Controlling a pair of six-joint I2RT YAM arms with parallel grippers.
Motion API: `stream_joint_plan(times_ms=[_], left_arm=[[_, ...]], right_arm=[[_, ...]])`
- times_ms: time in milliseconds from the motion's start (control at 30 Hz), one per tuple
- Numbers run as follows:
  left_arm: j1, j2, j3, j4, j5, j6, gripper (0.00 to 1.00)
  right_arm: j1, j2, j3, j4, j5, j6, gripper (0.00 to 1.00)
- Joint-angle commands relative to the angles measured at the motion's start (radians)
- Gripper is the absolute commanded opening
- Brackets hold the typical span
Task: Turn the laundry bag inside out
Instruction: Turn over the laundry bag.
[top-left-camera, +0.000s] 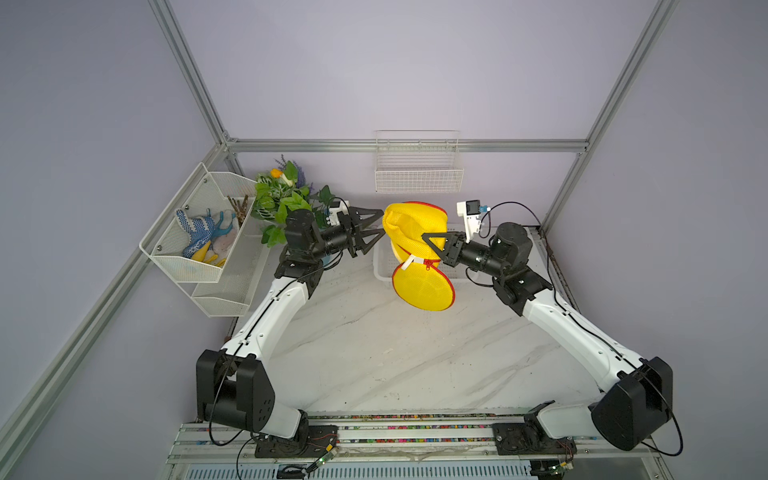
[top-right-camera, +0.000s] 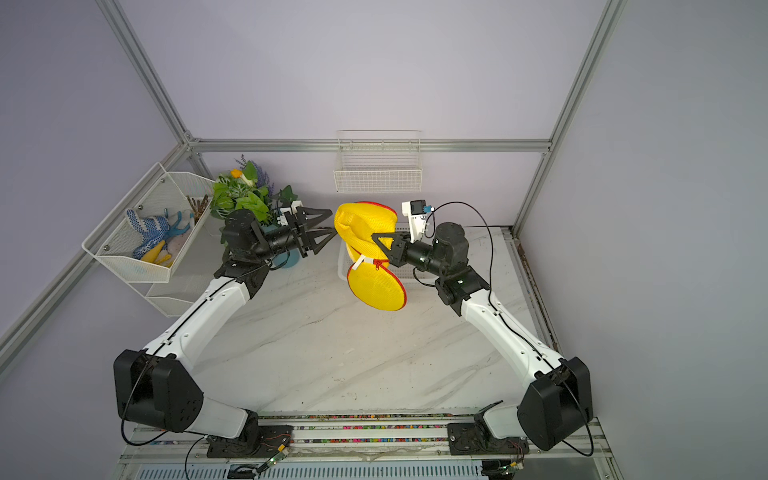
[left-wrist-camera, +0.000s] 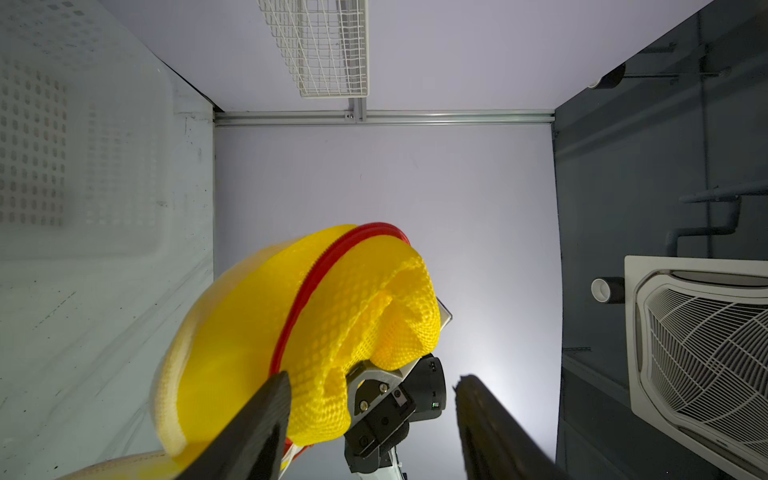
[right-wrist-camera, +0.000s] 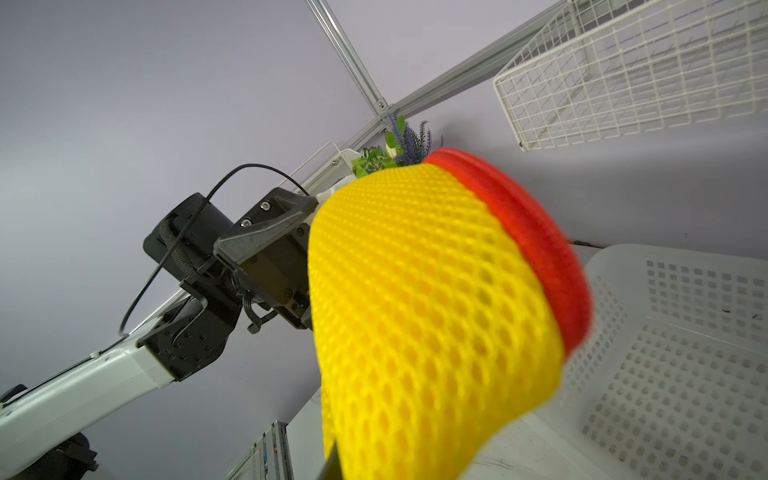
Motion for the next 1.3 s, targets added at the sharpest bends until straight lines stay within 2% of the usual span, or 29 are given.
stream_joint_plan(times_ms=[0,100,167,267,367,467,567,667,767,833,867,967,1100,1267], left_arm=[[-0.008,0.009,0.046,-0.077,0.034,0.091,0.67],[-0.022,0.011,0.086,-0.205,0.045,0.182,0.66],[-0.031,0.019,0.090,-0.240,0.049,0.208,0.62],[-0.034,0.031,0.092,-0.238,0.043,0.213,0.50],[-0.034,0.047,0.126,-0.279,0.047,0.248,0.34],[-0.027,0.048,0.140,-0.324,0.047,0.285,0.19],[-0.012,0.039,0.123,-0.341,0.049,0.304,0.09],[-0.001,0.021,0.097,-0.443,0.035,0.385,0.08],[0.003,0.005,0.020,-0.438,0.029,0.394,0.06],[0.002,-0.001,-0.029,-0.426,0.022,0.394,0.05],[0.002,-0.003,-0.039,-0.422,0.019,0.394,0.05],[0.014,0.005,-0.022,-0.420,0.019,0.398,0.05],[0.042,0.049,0.107,-0.468,0.025,0.420,0.07],[0.049,0.084,0.264,-0.475,0.041,0.395,0.14]], right_arm=[[0.008,-0.020,0.019,0.012,-0.033,0.020,0.00],[0.009,-0.001,0.037,0.010,-0.060,0.038,0.00],[0.012,0.008,0.045,0.025,-0.076,0.060,0.00],[0.017,0.026,0.068,0.024,-0.110,0.089,0.00],[0.017,0.030,0.085,0.033,-0.153,0.130,0.00],[0.005,0.042,0.096,0.102,-0.241,0.243,0.00],[-0.018,0.064,0.066,0.363,-0.342,0.517,0.00],[-0.033,0.132,0.034,0.827,-0.376,0.952,0.00],[-0.031,0.257,0.076,1.266,-0.327,1.374,0.00],[-0.019,0.323,0.147,1.435,-0.308,1.563,0.00],[-0.010,0.339,0.170,1.464,-0.319,1.608,0.00],[0.025,0.331,0.161,1.451,-0.409,1.627,0.00],[0.090,0.299,0.053,1.433,-0.471,1.599,0.00],[0.097,0.240,-0.044,1.248,-0.578,1.453,0.00]])
